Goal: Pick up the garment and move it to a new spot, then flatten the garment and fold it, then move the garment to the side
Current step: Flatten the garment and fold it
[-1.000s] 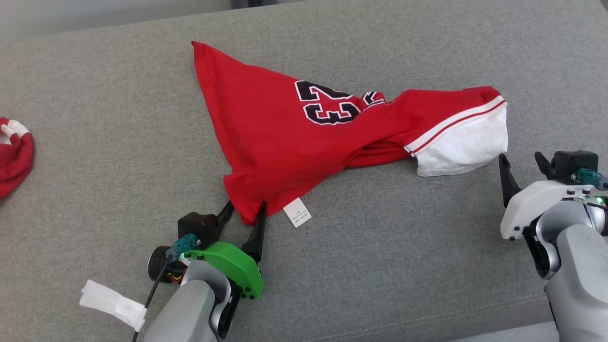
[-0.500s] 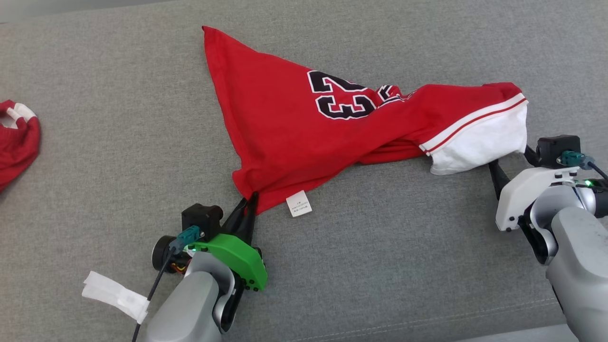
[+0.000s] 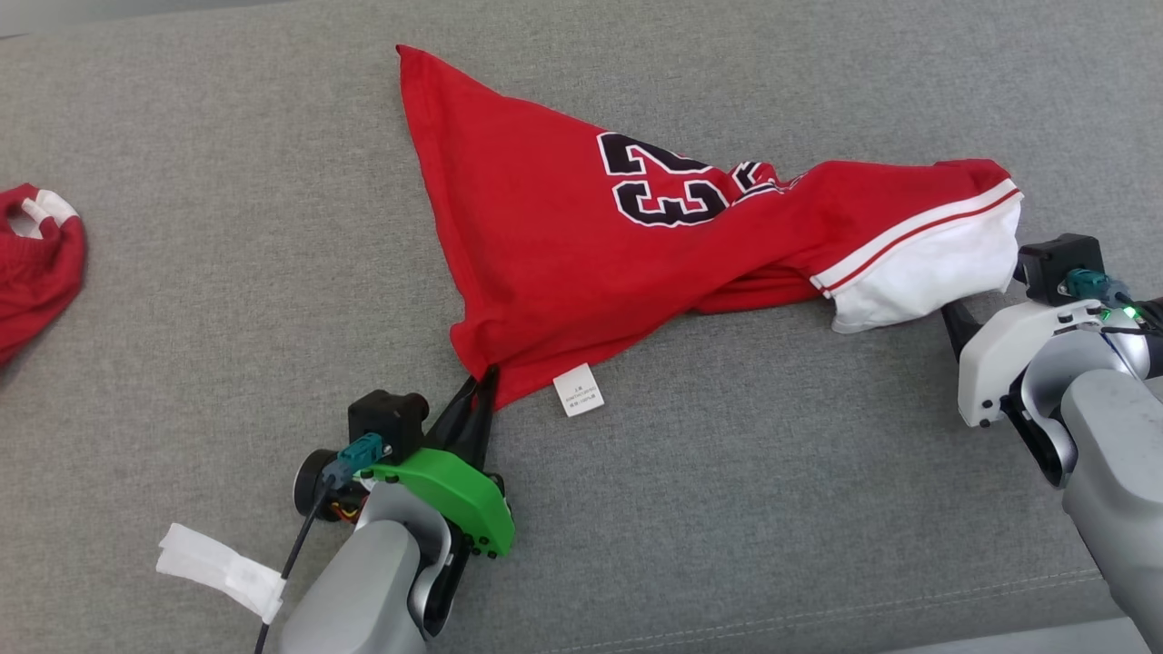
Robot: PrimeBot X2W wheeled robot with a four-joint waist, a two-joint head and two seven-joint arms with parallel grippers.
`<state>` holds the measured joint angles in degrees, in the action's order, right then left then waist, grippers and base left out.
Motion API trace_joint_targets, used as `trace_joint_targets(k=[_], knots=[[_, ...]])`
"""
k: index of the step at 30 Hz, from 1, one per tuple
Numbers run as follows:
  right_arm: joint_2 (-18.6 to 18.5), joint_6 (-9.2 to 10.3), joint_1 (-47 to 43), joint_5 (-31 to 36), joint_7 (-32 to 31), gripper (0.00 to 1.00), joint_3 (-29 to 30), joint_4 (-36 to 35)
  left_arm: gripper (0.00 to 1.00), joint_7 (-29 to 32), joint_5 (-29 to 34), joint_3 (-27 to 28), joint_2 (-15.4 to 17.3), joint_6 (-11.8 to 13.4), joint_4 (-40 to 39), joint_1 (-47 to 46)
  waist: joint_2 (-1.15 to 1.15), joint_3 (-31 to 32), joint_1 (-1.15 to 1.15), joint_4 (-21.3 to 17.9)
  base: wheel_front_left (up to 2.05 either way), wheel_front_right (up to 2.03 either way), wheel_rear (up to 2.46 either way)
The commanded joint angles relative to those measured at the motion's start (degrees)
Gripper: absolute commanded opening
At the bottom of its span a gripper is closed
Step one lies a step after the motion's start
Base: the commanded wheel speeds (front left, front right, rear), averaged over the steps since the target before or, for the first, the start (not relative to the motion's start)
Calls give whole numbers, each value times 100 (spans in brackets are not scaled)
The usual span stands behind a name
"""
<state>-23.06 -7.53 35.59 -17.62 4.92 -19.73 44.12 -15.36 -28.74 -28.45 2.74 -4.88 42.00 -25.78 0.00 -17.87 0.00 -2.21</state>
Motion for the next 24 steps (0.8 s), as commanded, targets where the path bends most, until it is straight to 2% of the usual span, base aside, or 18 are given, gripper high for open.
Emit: trace_joint_targets(k=[1, 2, 3, 4, 5, 9, 12, 19, 24], knots=[[-42, 7, 56, -62, 19, 100, -87, -12, 0, 41, 18, 15, 32, -15, 34, 159, 0, 3, 0, -11, 0, 0, 0], [-47, 7, 69, -115, -36, 100, -175, -17, 0, 41, 40, 25, 31, -14, 23, 161, 0, 4, 0, -18, 0, 0, 0], [-57, 7, 81, -170, -79, 78, -246, -9, 0, 41, 48, 34, 31, -18, 14, 166, 0, 2, 0, -23, 0, 0, 0], [-71, 7, 90, -250, -128, 28, -321, -1, 0, 41, 58, 48, 31, -24, 5, 161, 0, -3, 0, -25, 0, 0, 0], [-78, 7, 85, -322, -151, 0, -374, -1, 0, 41, 66, 60, 31, -27, -3, 161, 0, -3, 0, -23, 0, 0, 0], [-57, 7, -121, -922, -189, 0, -471, -157, 0, 29, -29, 144, 30, -74, -146, 206, 0, 39, 0, -4, 0, 0, 0], [-123, 7, -366, -1452, -118, 0, -518, -617, 0, 25, -260, 224, 30, -156, -548, 256, 0, 136, 0, 14, 0, 0, 0], [-628, 6, -949, -2227, -103, 0, -261, -2407, 0, 24, -1126, 577, 28, -258, -2212, 614, 0, 414, 0, -67, 0, 0, 0], [-824, 6, -1243, -2394, -549, 0, 374, -3730, 0, 94, -1644, 691, 191, -264, -3262, 578, 0, 588, 0, -100, 0, 0, 0]])
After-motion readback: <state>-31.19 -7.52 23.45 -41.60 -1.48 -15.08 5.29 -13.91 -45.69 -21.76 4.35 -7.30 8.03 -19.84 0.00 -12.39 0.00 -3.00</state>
